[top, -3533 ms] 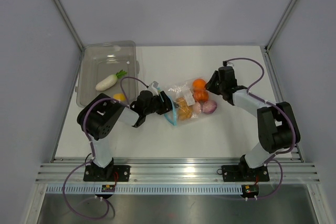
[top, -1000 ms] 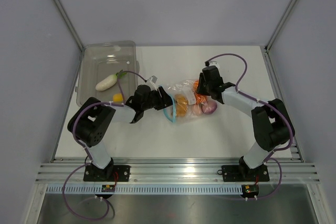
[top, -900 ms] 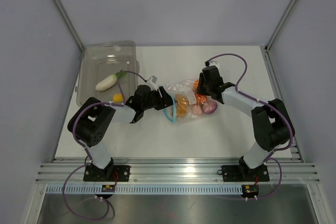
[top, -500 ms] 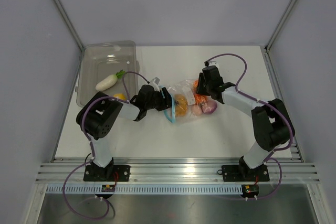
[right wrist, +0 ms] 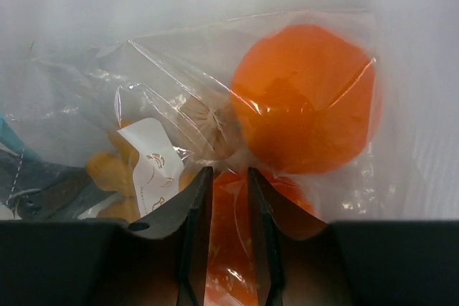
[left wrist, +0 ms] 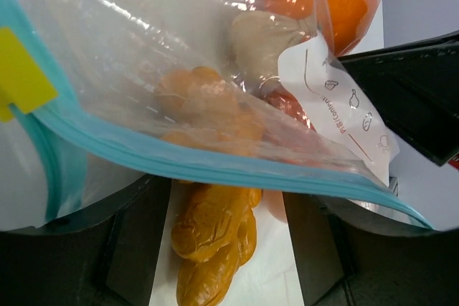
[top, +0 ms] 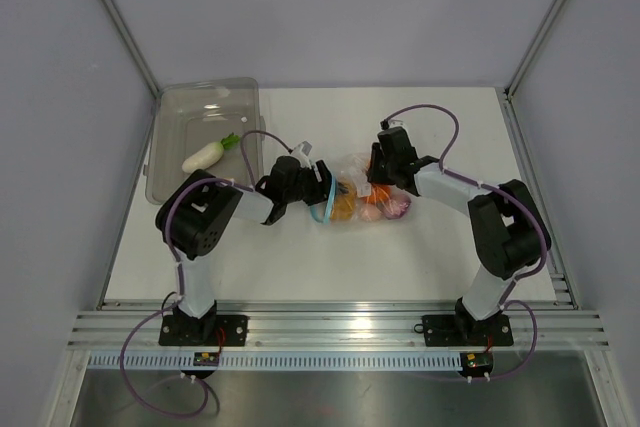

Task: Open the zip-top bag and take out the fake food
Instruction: Pick up the fake vegetable from the zipper food storage bag.

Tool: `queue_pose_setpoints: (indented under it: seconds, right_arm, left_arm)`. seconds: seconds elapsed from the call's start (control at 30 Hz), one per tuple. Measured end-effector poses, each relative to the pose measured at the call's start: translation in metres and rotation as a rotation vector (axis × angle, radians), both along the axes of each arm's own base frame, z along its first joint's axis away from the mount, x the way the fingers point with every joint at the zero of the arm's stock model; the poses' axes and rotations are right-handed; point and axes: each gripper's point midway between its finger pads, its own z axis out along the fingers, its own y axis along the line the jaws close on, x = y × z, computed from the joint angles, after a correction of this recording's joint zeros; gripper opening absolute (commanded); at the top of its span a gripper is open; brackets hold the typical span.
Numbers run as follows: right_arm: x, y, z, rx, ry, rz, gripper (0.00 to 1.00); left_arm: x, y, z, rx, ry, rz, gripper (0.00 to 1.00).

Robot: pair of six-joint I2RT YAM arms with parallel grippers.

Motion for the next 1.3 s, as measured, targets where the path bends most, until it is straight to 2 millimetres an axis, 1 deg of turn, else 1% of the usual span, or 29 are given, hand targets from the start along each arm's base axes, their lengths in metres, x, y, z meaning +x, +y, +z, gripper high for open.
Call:
queue_pose_setpoints:
  seconds: [0.13,0.23,0.27,0.33,0.4,0.5,0.57,0.6,0.63,0.73,0.87,1.0,1.1,1.2,1.3]
  right_arm:
    - [-0.002,0.011,-0.005,0.005,0.016,0.029,0.33]
    - [-0.004,0.015,-0.007,0.009,0.022,0.043,0.31]
    - [-0.005,0.016,-0.007,0.012,0.023,0.047,0.31]
    - [-0.006,0.018,-0.007,0.019,0.027,0.055,0.3]
    - [-0.006,0.019,-0.007,0.024,0.029,0.06,0.29]
    - [-0.006,0.02,-0.006,0.026,0.029,0.062,0.29]
    - [-0.006,0.02,-0.006,0.026,0.029,0.062,0.29]
    - [-0.007,0.02,-0.006,0.026,0.03,0.062,0.29]
    - [-0.007,0.02,-0.007,0.026,0.03,0.062,0.27]
    - [-0.006,0.019,-0.007,0.025,0.03,0.062,0.24]
    - [-0.005,0.018,-0.006,0.028,0.03,0.049,0.23]
    - [0.002,0.008,-0.006,0.05,0.026,0.01,0.23]
    - [0.008,-0.009,-0.006,0.069,0.02,-0.049,0.23]
    - [0.008,-0.028,-0.005,0.074,0.013,-0.111,0.23]
    - [0.009,-0.039,-0.001,0.074,-0.004,-0.155,0.22]
  left_arm:
    - [0.004,-0.004,0.0,-0.007,-0.007,-0.005,0.65]
    - [0.005,-0.005,-0.001,-0.004,-0.008,-0.008,0.59]
    - [0.005,-0.004,-0.001,-0.002,-0.008,-0.008,0.54]
    - [0.004,-0.004,-0.004,0.007,-0.004,-0.009,0.47]
    - [0.005,-0.002,-0.006,0.019,-0.005,-0.005,0.36]
    - [0.006,0.0,-0.008,0.032,-0.009,0.002,0.25]
    - [0.008,-0.001,-0.004,0.024,-0.023,0.003,0.23]
    - [0.008,-0.001,-0.002,0.022,-0.029,0.004,0.2]
    - [0.009,-0.001,0.0,0.021,-0.034,0.005,0.19]
    - [0.007,0.001,0.002,0.02,-0.038,0.006,0.17]
    - [0.006,0.004,0.003,0.019,-0.036,0.01,0.15]
    - [0.006,0.007,0.003,0.016,-0.036,0.017,0.14]
    - [0.004,0.011,0.005,0.011,-0.034,0.025,0.13]
    - [0.0,0.014,0.007,0.005,-0.029,0.027,0.12]
    - [-0.005,0.017,0.01,0.0,-0.023,0.032,0.12]
